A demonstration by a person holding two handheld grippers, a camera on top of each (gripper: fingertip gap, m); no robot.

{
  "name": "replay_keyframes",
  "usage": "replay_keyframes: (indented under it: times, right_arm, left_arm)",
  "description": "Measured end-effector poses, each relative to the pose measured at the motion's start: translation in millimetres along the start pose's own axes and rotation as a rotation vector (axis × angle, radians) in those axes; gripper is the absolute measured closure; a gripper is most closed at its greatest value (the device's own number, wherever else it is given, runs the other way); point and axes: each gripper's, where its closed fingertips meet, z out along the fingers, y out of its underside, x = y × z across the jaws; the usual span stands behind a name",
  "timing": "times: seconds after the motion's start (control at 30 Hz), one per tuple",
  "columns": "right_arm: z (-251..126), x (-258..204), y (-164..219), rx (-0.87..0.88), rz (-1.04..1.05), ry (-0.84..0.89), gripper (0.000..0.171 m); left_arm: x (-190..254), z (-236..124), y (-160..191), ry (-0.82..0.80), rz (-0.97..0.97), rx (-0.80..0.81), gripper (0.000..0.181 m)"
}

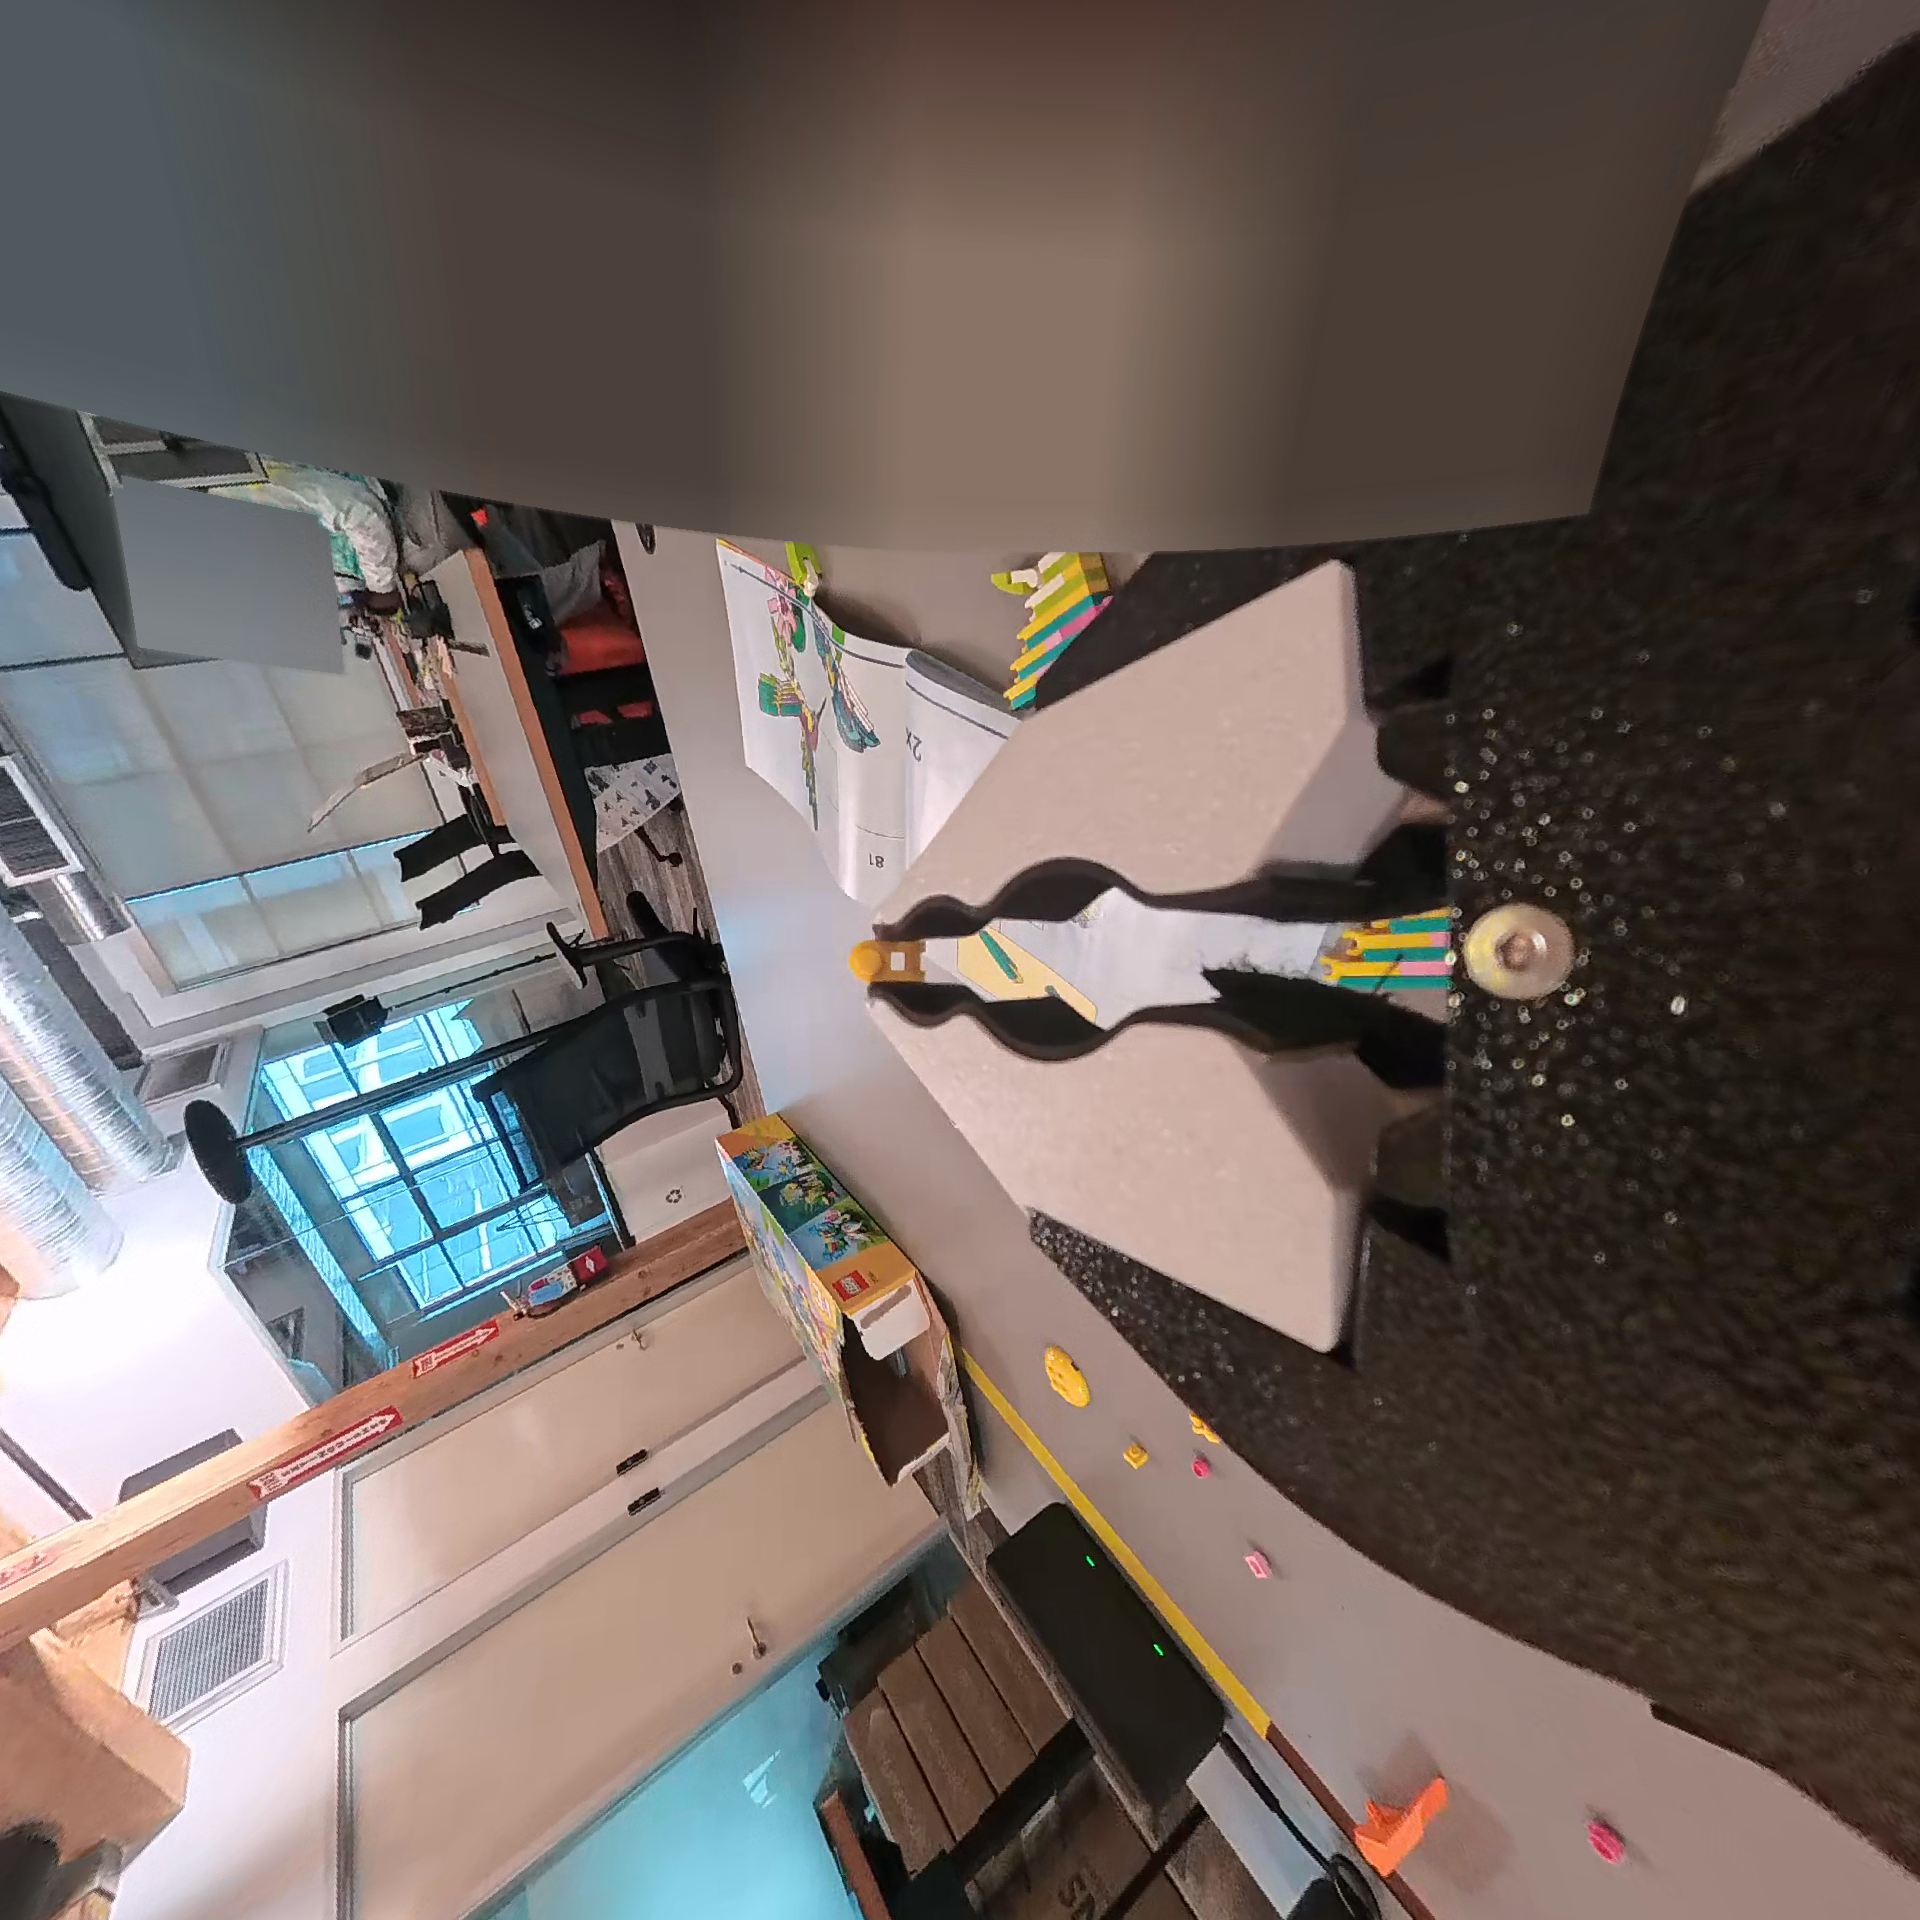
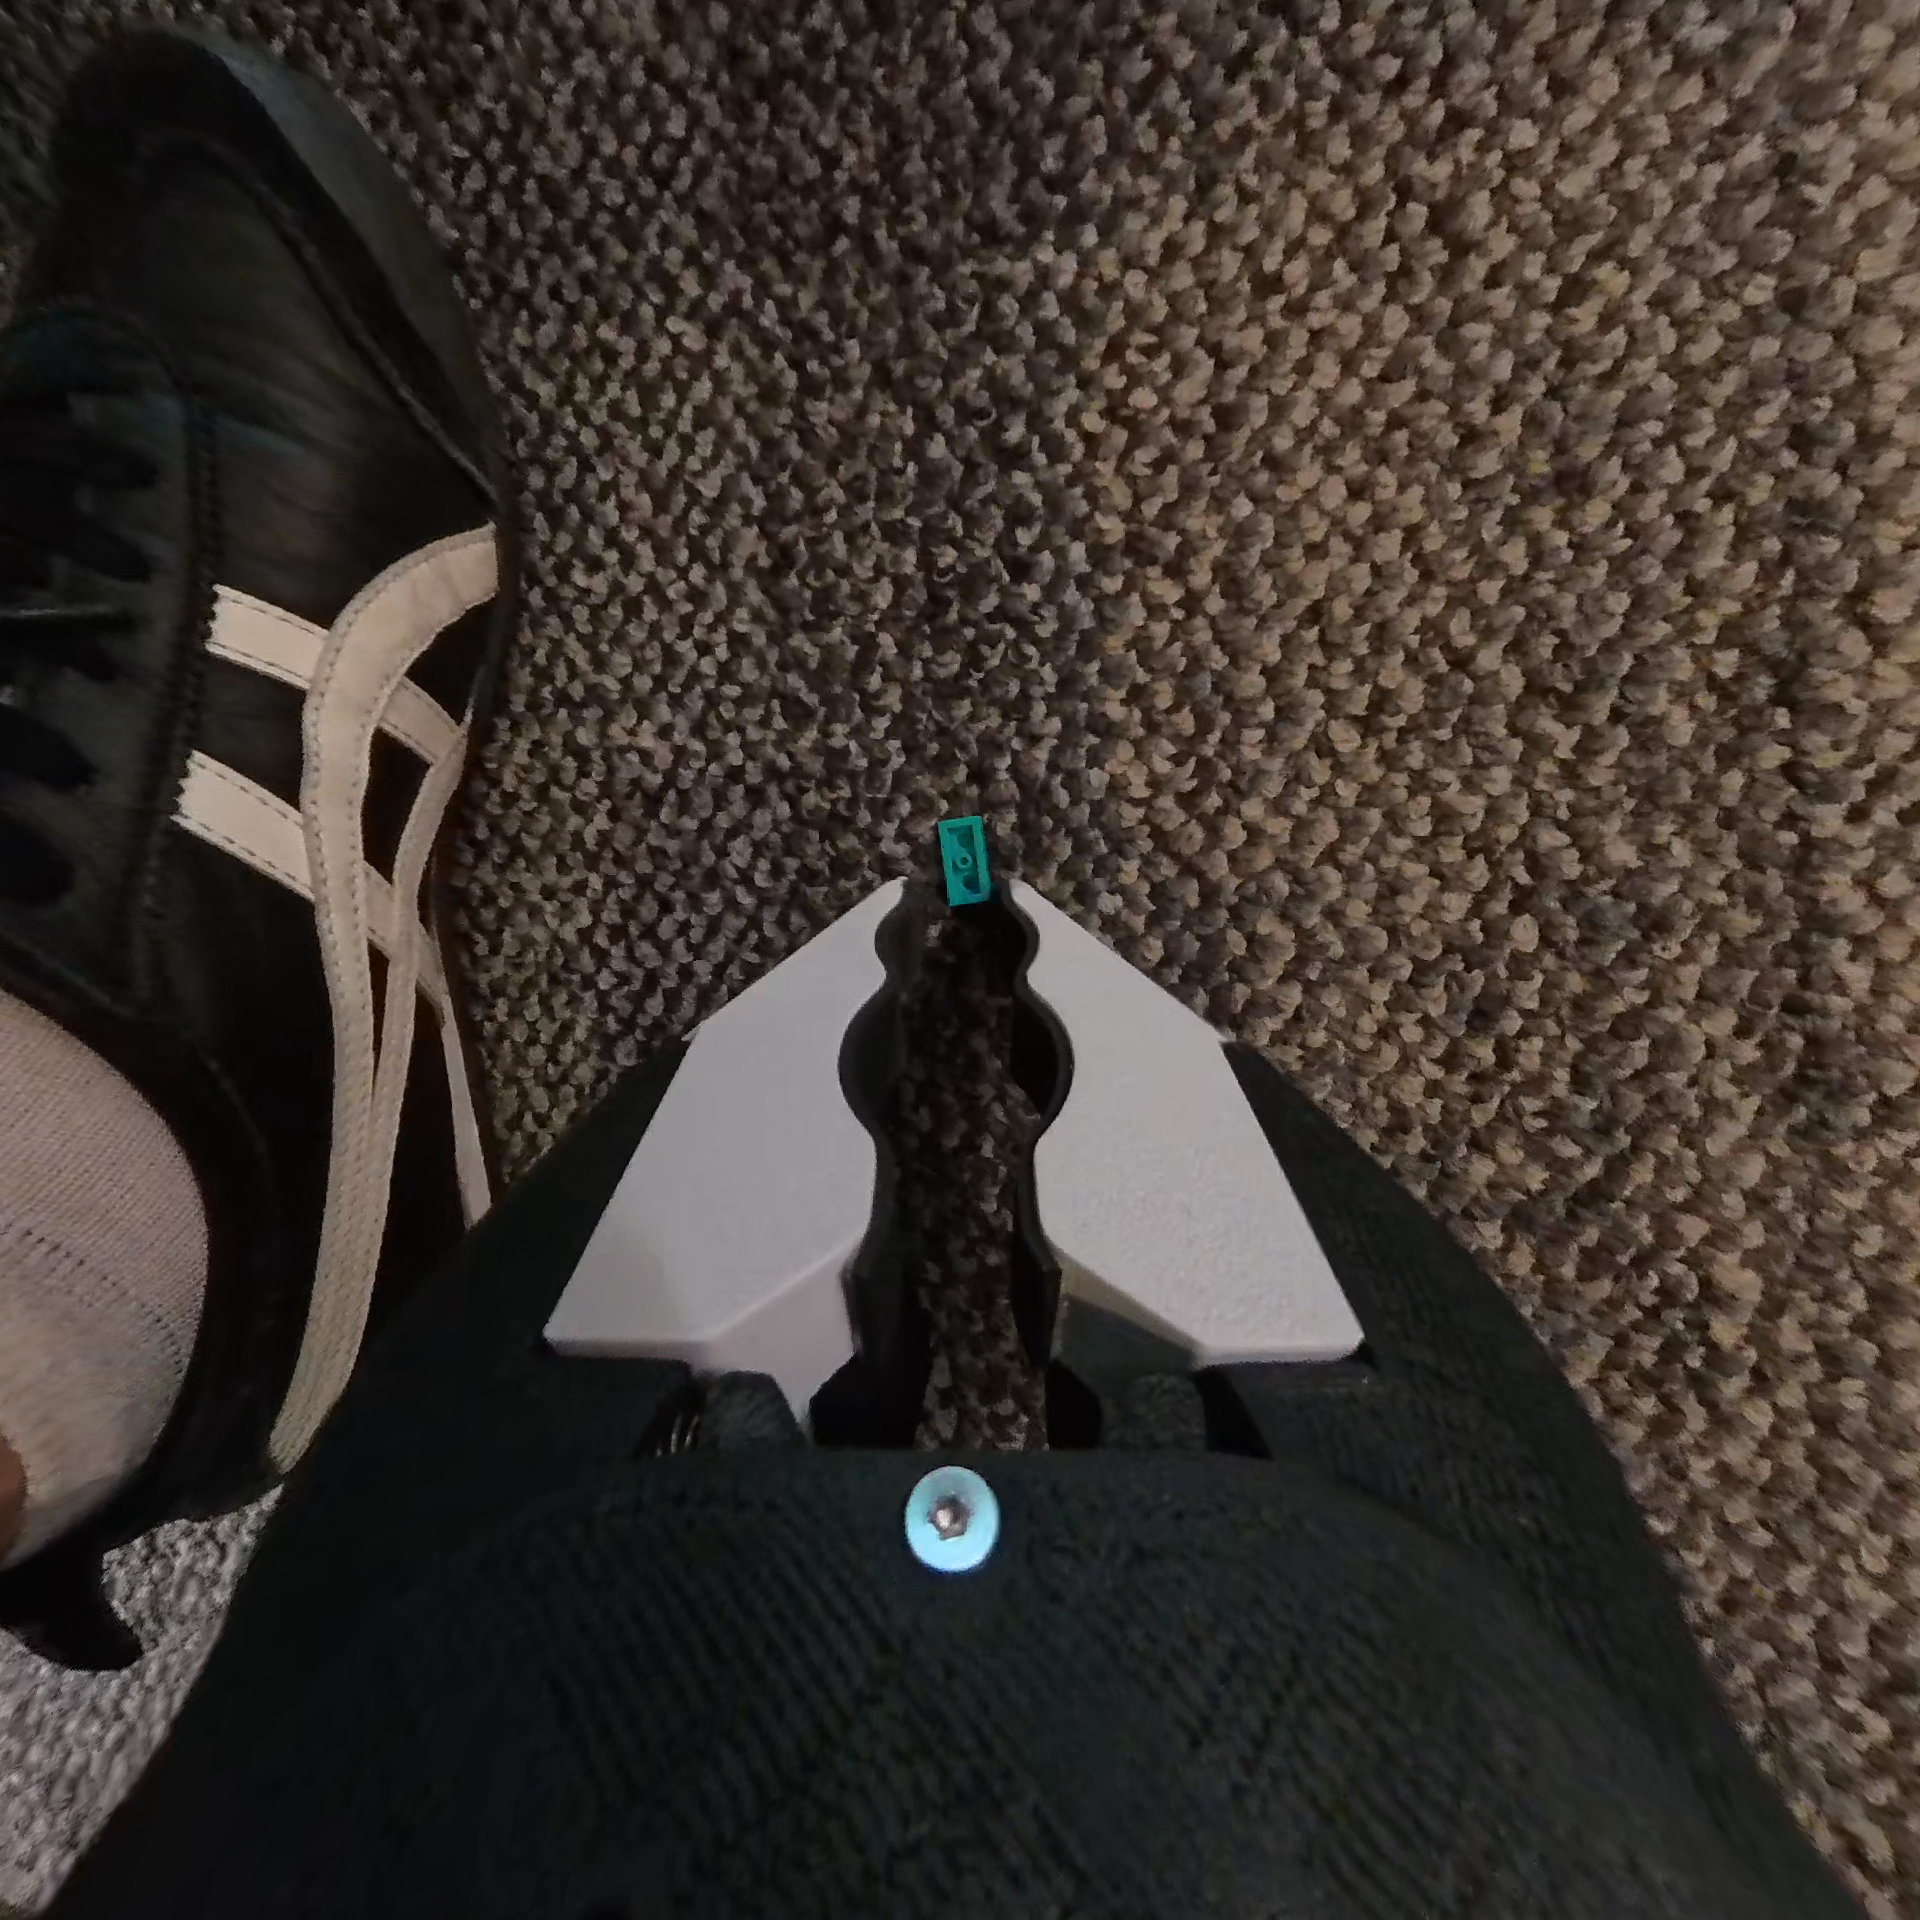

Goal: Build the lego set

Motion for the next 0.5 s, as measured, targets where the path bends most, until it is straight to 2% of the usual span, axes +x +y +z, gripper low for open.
replay_keyframes:
  times: [0.03,0.23,0.3,0.5]
  right_arm:
    - [-0.4,-2.0,-2.6,0.013,-0.011,-0.008,0.158]
    - [3.8,-2.9,-2.7,-0.010,-0.044,0.021,0.159]
    - [4.1,-0.2,-2.4,-0.013,-0.053,0.030,0.165]
    - [-0.7,-3.7,-8.7,-0.016,-0.052,-0.011,0.165]
  left_arm:
    - [0.0,-0.1,-0.3,0.001,-0.002,0.002,0.176]
    - [-0.1,0.5,1.0,0.001,-0.003,-0.005,0.176]
    - [-0.3,0.5,0.9,0.000,-0.003,-0.004,0.176]
    - [-0.4,-2.2,0.3,-0.004,0.005,0.000,0.176]
